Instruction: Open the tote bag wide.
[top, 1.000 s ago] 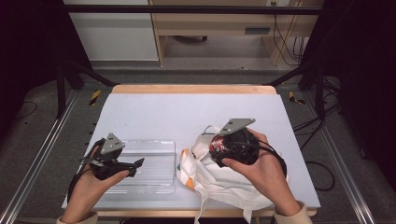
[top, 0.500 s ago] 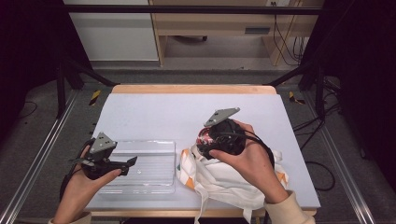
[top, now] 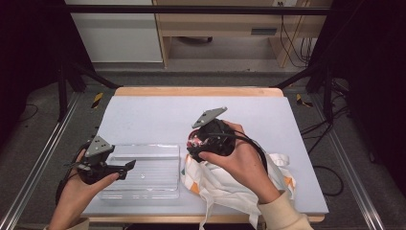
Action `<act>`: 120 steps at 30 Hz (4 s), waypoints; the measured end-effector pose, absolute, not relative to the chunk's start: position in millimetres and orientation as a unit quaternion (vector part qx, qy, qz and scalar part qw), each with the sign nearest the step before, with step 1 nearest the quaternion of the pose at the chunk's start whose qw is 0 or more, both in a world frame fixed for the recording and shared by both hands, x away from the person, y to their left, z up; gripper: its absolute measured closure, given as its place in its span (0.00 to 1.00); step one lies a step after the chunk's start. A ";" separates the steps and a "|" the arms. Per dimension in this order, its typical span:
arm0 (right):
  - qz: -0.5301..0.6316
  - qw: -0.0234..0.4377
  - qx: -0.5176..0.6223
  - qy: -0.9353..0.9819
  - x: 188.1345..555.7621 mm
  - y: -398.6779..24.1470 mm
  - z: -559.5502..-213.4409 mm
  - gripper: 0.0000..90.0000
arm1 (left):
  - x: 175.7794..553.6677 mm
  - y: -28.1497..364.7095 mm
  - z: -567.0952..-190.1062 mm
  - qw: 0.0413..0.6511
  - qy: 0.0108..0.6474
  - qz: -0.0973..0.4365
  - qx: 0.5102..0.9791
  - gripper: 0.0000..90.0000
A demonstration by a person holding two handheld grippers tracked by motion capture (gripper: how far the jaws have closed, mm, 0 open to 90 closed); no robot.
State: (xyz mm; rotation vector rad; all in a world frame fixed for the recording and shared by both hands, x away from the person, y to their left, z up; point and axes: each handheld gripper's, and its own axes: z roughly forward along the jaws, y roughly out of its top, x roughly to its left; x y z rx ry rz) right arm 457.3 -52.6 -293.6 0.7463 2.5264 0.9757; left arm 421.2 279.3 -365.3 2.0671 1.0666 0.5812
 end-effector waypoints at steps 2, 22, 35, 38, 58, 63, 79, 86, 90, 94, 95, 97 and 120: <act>0.343 0.165 0.258 0.888 458.2 -47.0 -294.4 0.29 | 421.3 282.1 -365.0 0.362 0.414 0.226 0.804 0.12; 0.350 0.157 0.248 0.890 467.0 -11.8 -302.6 0.29 | 419.6 300.2 -361.8 0.377 0.431 0.226 0.788 0.11; 0.357 0.152 0.242 0.889 468.0 1.8 -305.8 0.29 | 419.1 304.4 -361.3 0.383 0.438 0.228 0.781 0.11; 0.360 0.150 0.238 0.890 467.7 4.1 -306.9 0.29 | 419.1 305.2 -361.0 0.382 0.438 0.227 0.781 0.11; 0.345 0.135 0.231 0.899 472.9 25.2 -331.8 0.29 | 419.4 310.1 -361.7 0.382 0.442 0.228 0.779 0.11; 0.341 0.133 0.227 0.902 472.8 31.4 -338.3 0.29 | 419.6 309.0 -362.0 0.382 0.440 0.226 0.781 0.11; 0.329 0.119 0.215 0.912 471.0 44.6 -355.0 0.29 | 418.9 310.9 -361.1 0.385 0.441 0.226 0.779 0.11; 0.326 0.115 0.216 0.913 472.0 42.8 -360.0 0.29 | 418.9 311.4 -361.2 0.385 0.442 0.227 0.778 0.11; 0.323 0.113 0.213 0.915 471.6 43.2 -362.5 0.29 | 419.0 311.0 -361.2 0.384 0.441 0.226 0.779 0.11; 0.320 0.113 0.210 0.917 471.7 44.1 -364.3 0.29 | 418.8 310.6 -361.2 0.384 0.441 0.227 0.779 0.11; 0.318 0.112 0.211 0.917 471.6 44.2 -364.9 0.29 | 418.9 310.6 -361.2 0.384 0.441 0.226 0.779 0.11; 0.316 0.111 0.211 0.918 471.8 44.6 -366.8 0.29 | 418.9 310.8 -361.2 0.384 0.440 0.226 0.780 0.11; 0.293 0.105 0.206 0.928 471.9 49.7 -383.2 0.28 | 419.1 311.8 -361.6 0.384 0.442 0.225 0.779 0.11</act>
